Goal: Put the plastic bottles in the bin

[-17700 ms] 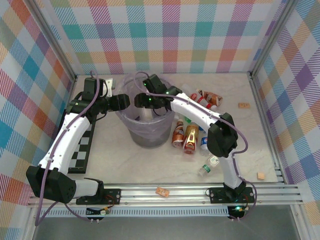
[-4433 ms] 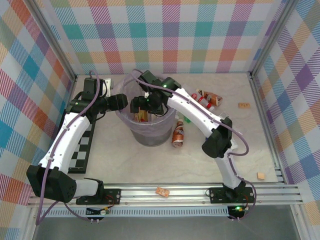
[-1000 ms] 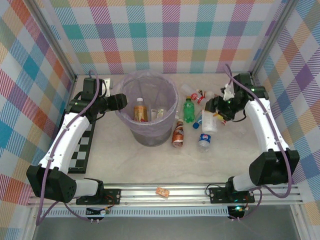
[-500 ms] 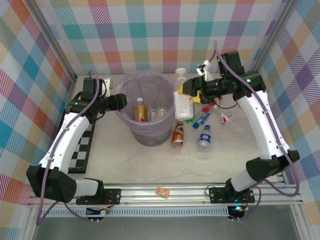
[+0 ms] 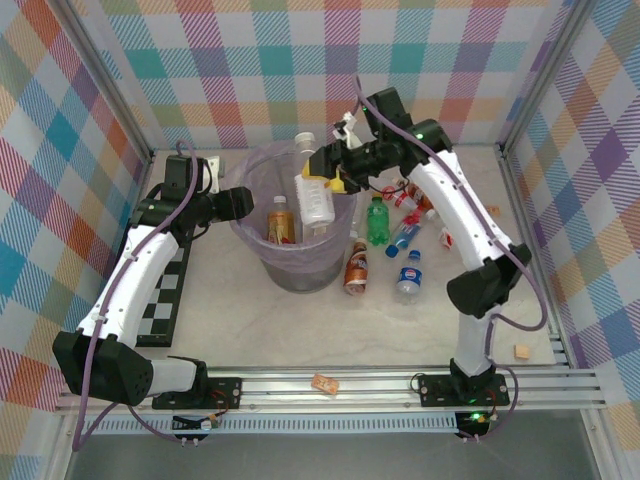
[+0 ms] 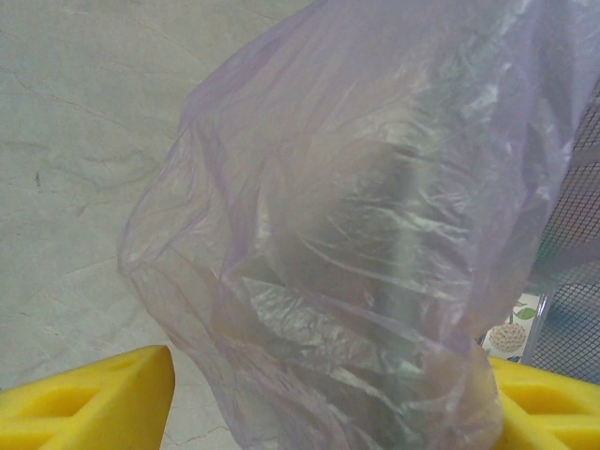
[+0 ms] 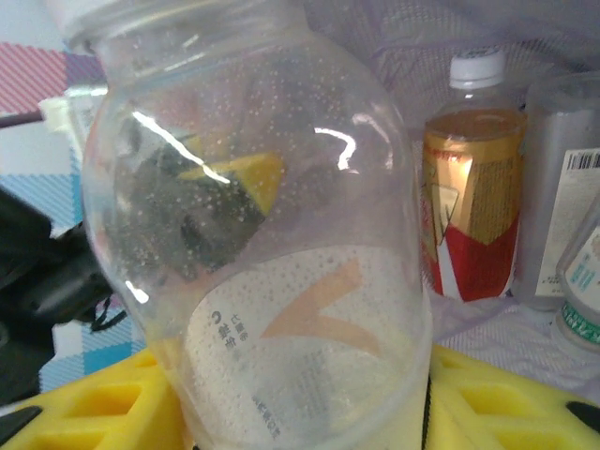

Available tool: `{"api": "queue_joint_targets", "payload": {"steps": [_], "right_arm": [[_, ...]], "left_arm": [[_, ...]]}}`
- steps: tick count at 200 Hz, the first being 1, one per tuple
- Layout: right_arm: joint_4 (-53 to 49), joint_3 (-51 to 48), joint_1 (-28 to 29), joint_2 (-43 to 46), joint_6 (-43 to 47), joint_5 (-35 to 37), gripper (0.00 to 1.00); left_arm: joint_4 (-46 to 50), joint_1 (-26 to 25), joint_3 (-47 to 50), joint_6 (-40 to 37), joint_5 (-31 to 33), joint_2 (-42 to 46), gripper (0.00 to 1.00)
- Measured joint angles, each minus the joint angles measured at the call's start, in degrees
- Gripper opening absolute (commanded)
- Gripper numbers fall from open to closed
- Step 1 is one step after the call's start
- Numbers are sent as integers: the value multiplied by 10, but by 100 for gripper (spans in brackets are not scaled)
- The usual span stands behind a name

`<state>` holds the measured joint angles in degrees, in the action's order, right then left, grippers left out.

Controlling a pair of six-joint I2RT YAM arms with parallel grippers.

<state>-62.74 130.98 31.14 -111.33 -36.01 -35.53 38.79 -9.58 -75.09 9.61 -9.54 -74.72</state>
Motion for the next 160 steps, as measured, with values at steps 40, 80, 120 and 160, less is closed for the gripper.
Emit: {"api": "queue_joint_targets", "payload": {"steps": [40, 80, 120, 160], "right_arm": [[-26, 51, 24, -70, 0, 61, 54], [-55, 59, 54, -105, 0, 118, 54], [-61, 63, 75, -142, 2, 163, 56], [-64, 63, 97, -176, 2, 221, 60]], "left_arm": [[0, 0, 0, 0, 0, 0, 70], [0, 0, 0, 0, 0, 0, 70], [-4, 2, 0, 2, -5, 0, 70], [-3, 4, 0, 2, -5, 0, 70]]}}
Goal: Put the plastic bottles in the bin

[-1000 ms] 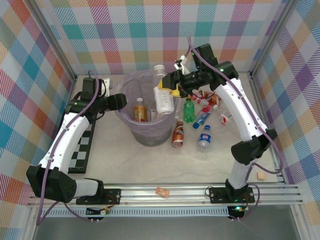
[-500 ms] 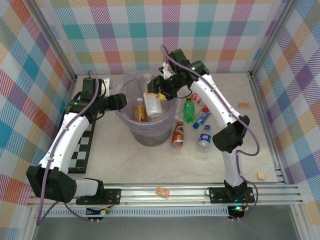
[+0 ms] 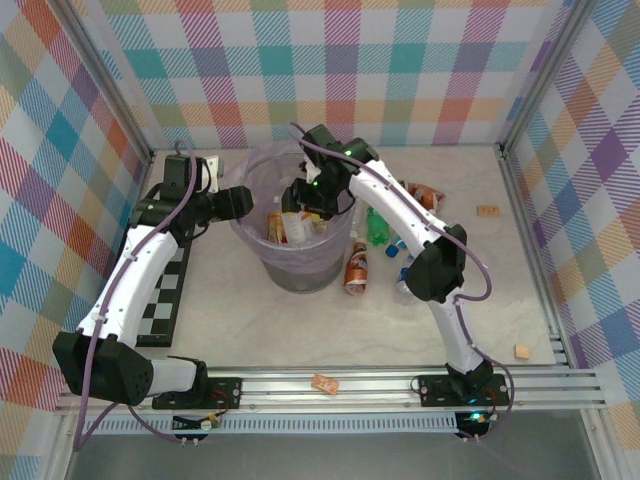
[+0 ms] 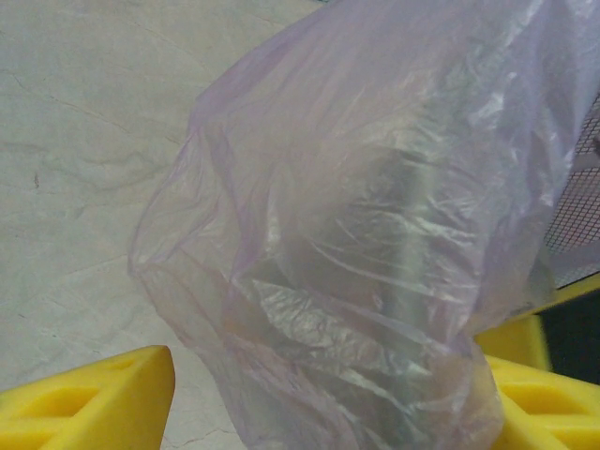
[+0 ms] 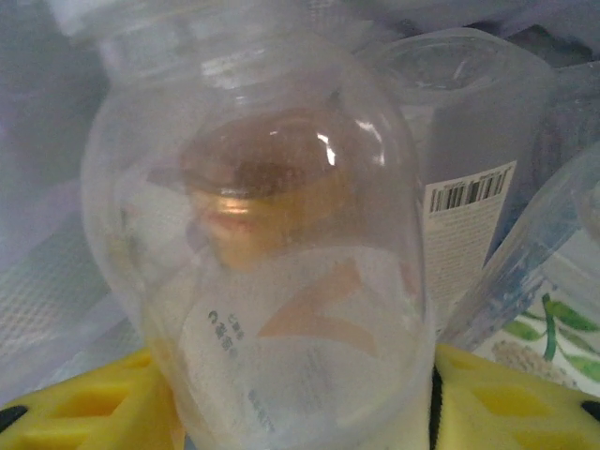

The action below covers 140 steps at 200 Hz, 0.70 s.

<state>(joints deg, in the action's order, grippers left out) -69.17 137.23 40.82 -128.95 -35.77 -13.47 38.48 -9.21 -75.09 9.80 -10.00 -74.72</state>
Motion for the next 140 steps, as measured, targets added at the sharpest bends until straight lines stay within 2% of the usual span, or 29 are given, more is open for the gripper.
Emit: {"api": "queue_joint_targets", "payload": {"steps": [64, 82, 140], "right_arm": [[9, -15, 19, -2, 6, 70, 72], [11, -15, 24, -2, 10, 75, 81], [-8, 25, 33, 5, 42, 74, 92]], "left_arm": [[1, 0, 0, 0, 0, 0, 70], [2, 0, 0, 0, 0, 0, 70], [3, 0, 0, 0, 2, 0, 70]]}}
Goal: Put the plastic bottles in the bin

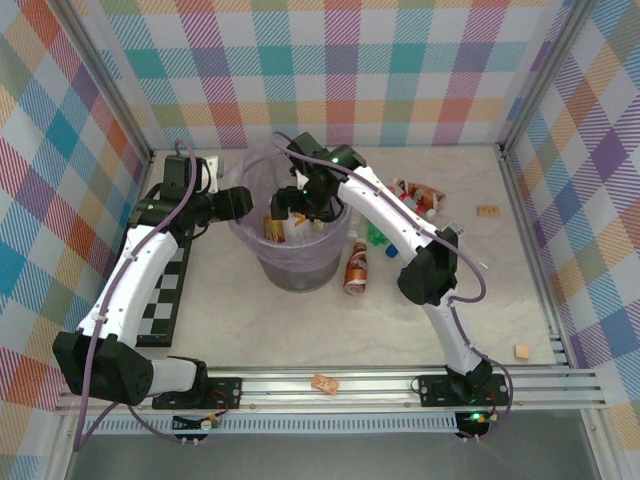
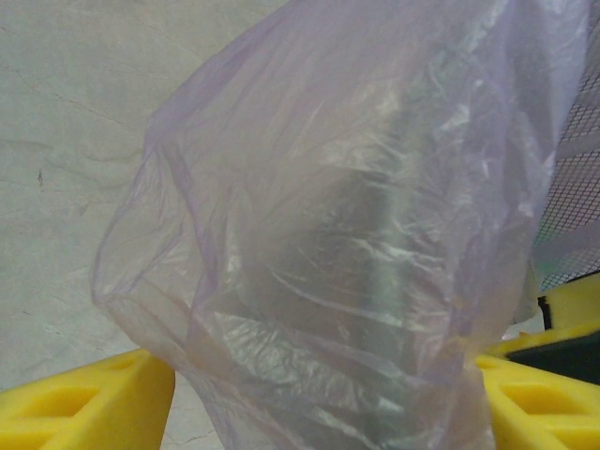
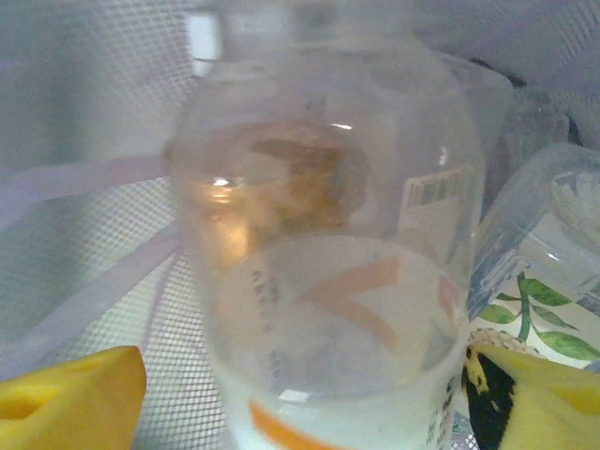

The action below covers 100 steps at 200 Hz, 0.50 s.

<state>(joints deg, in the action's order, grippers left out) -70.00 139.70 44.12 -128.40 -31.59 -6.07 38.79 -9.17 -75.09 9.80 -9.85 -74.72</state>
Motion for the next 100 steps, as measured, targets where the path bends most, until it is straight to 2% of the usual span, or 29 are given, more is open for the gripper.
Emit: {"api": "queue_joint_targets", "payload": {"steps": [33, 100], "right_arm": [[-10, 3, 1, 50, 43, -4, 100], [-42, 40, -17, 151, 113, 0, 99]], "left_arm": [[0, 0, 0, 0, 0, 0, 70], [0, 0, 0, 0, 0, 0, 70]]}}
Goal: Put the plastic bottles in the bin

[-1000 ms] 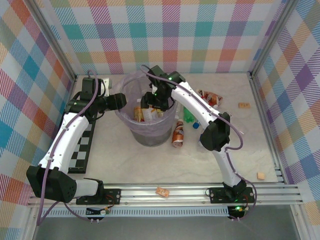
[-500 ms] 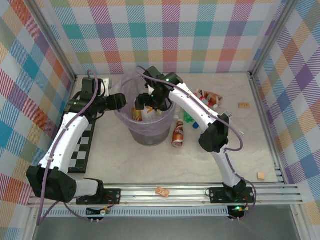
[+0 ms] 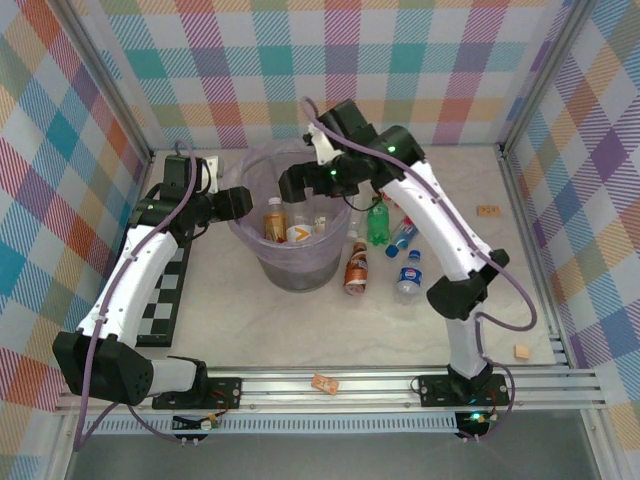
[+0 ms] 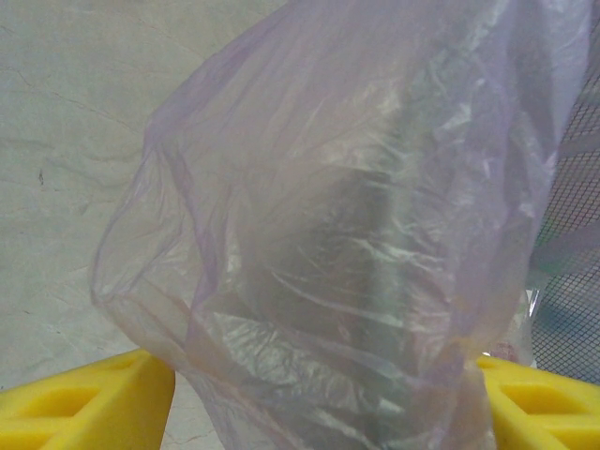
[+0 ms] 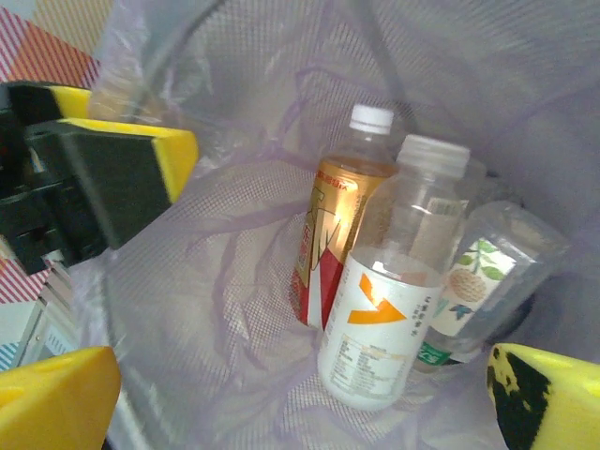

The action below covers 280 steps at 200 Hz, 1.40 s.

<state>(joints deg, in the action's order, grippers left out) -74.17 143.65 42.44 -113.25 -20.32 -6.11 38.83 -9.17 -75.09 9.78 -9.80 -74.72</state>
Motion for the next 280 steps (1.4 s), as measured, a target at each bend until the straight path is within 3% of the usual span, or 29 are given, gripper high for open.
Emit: {"api": "queue_joint_targets", "payload": {"steps": [35, 71, 101, 135, 198, 280], "right_arm": [[-8, -53, -68, 99, 45, 44, 100], [26, -241, -189, 235, 112, 96, 100], [69, -367, -294, 278, 175, 120, 100], [90, -456, -361, 230, 304, 170, 100], [94, -480, -478, 85, 422, 138, 99], [182, -586, -492, 13, 433, 90, 100]], "left_arm": [[0, 0, 0, 0, 0, 0, 70], [0, 0, 0, 0, 0, 0, 70], [0, 0, 0, 0, 0, 0, 70], [0, 0, 0, 0, 0, 0, 70], [0, 1, 0, 0, -1, 0, 70], [-1, 16, 0, 3, -23, 0, 71]]}}
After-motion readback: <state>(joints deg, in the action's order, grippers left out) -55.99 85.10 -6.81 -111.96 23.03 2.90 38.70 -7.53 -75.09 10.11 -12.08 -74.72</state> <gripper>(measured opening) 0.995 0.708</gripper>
